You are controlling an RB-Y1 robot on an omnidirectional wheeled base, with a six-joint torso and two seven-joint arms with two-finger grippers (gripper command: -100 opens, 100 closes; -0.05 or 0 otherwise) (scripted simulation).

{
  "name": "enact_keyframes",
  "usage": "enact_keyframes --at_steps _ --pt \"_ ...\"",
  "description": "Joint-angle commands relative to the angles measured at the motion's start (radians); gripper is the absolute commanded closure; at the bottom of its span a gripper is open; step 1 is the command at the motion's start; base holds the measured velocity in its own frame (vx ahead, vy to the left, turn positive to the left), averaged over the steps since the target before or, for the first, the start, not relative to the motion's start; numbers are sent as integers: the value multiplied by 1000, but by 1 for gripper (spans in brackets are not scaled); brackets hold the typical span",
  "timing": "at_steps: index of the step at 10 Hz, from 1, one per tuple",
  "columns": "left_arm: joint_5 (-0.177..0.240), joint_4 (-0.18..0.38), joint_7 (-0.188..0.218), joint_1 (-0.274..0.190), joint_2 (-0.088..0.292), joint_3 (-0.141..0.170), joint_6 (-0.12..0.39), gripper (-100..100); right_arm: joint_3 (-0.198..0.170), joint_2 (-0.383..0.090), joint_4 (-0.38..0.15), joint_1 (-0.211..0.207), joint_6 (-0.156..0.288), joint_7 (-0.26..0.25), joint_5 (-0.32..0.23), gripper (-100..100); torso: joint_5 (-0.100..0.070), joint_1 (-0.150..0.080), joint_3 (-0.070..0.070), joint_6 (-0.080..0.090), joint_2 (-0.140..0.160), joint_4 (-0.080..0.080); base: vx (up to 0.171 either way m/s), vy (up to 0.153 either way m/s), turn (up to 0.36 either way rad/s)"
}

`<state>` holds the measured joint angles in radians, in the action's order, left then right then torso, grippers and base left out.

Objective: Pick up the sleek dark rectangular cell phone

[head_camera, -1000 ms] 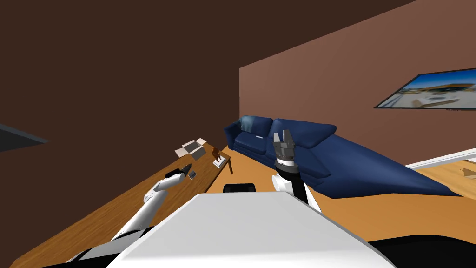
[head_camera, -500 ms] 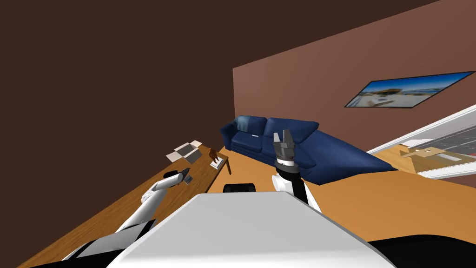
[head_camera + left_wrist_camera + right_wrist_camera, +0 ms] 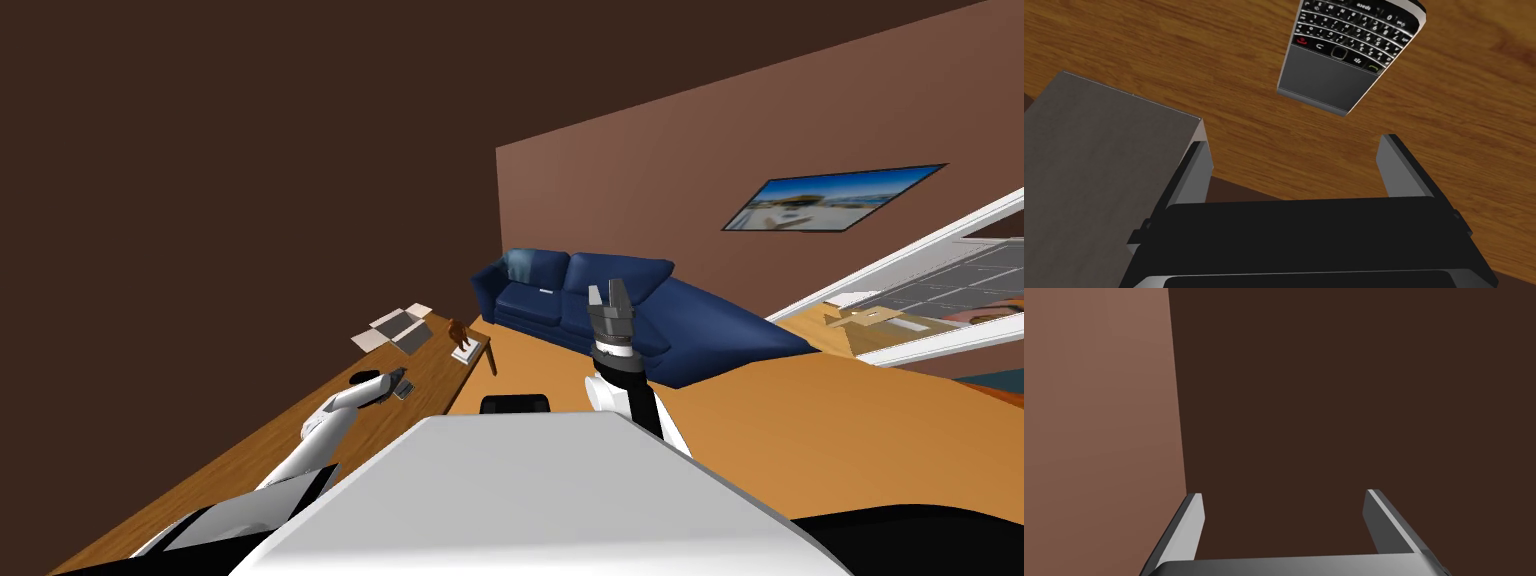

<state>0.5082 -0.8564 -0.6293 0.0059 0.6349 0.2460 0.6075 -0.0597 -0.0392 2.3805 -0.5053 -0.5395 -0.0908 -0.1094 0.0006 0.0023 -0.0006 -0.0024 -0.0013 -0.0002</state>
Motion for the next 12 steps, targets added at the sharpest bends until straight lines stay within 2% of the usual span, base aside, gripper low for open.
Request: enact_keyframes --at_steps 1,2,3,5,6,7,9,12 --pt "21 50 -35 -22 9 0 24 -100 0 0 0 0 0 0 0 0 0 0 0 0 0 0 -11 21 -165" --pt "21 66 -35 -22 9 0 24 -100 0 0 0 0 0 0 0 0 0 0 0 1 0 0 -13 28 -108" --pt "34 105 -60 -39 17 1 54 -100 0 0 0 0 0 0 0 0 0 1 0 0 0 0 -15 33 -142" --pt "34 115 -60 -39 17 1 54 -100 0 0 0 0 0 0 0 0 0 1 0 0 0 0 -13 26 -42" --pt "46 152 -85 -55 23 1 82 -100 0 0 0 0 0 0 0 0 0 0 0 0 0 0 -11 19 -124" --pt "46 161 -85 -55 23 1 82 -100 0 0 0 0 0 0 0 0 0 0 0 1 0 0 -11 24 -106" --pt "68 228 -131 -86 36 2 132 -100 0 0 0 0 0 0 0 0 0 1 0 1 0 0 -18 38 -198" --pt "78 279 -151 -99 42 2 153 -100 0 0 0 0 0 0 0 0 0 1 0 0 0 0 -14 29 -75"
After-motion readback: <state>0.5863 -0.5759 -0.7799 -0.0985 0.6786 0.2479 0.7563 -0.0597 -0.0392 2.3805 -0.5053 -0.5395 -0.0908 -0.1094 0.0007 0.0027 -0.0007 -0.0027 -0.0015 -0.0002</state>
